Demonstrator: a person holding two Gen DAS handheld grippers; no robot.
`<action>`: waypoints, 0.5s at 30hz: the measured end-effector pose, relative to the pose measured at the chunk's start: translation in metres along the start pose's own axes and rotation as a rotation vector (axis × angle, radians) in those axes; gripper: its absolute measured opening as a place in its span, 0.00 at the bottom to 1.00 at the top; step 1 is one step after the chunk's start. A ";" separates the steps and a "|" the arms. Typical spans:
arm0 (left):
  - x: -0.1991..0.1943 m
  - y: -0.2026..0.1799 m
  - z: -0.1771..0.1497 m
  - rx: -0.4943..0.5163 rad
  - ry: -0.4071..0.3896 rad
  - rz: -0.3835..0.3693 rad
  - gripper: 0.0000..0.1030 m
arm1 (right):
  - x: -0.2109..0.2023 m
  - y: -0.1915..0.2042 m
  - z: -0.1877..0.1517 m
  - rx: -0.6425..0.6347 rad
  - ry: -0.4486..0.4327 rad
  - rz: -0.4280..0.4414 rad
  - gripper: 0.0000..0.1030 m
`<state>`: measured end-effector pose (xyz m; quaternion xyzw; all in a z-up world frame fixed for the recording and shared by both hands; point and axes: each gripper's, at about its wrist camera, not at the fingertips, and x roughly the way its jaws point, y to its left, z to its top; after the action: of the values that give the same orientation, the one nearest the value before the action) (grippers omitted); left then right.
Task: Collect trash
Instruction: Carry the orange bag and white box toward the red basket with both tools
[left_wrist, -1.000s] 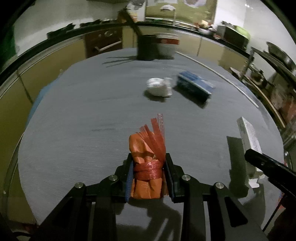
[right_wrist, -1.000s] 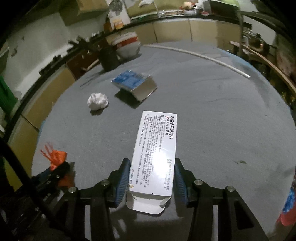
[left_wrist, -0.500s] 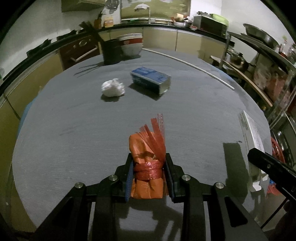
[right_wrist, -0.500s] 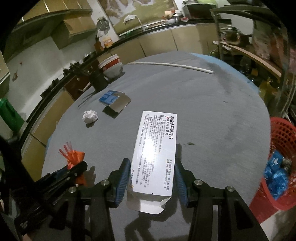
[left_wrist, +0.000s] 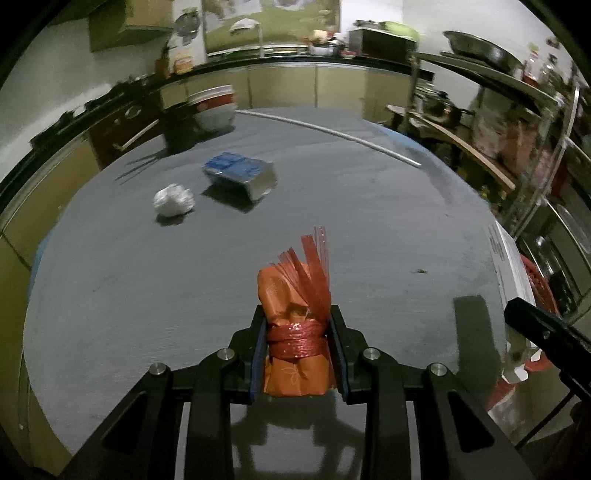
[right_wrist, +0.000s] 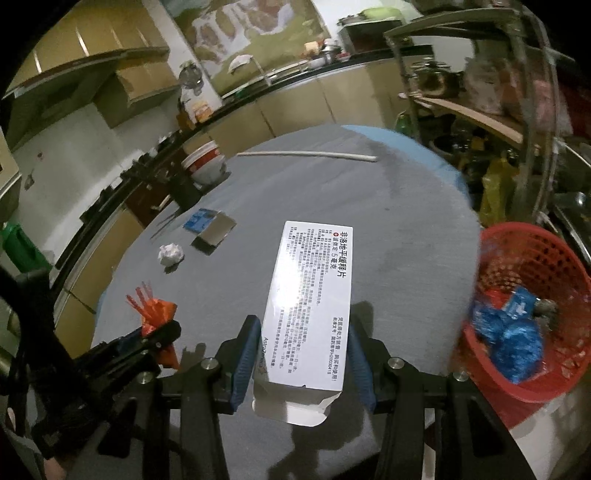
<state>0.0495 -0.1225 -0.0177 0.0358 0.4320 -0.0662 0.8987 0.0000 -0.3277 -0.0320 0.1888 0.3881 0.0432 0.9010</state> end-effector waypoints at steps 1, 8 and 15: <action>0.001 -0.007 0.001 0.013 0.002 -0.008 0.31 | -0.004 -0.007 -0.002 0.012 -0.006 -0.007 0.48; -0.001 -0.059 0.010 0.092 -0.005 -0.063 0.31 | -0.032 -0.062 -0.007 0.101 -0.043 -0.069 0.48; -0.003 -0.110 0.019 0.163 -0.010 -0.119 0.31 | -0.060 -0.112 -0.002 0.172 -0.093 -0.133 0.48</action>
<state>0.0459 -0.2333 -0.0043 0.0825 0.4220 -0.1547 0.8895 -0.0507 -0.4444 -0.0345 0.2409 0.3600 -0.0588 0.8994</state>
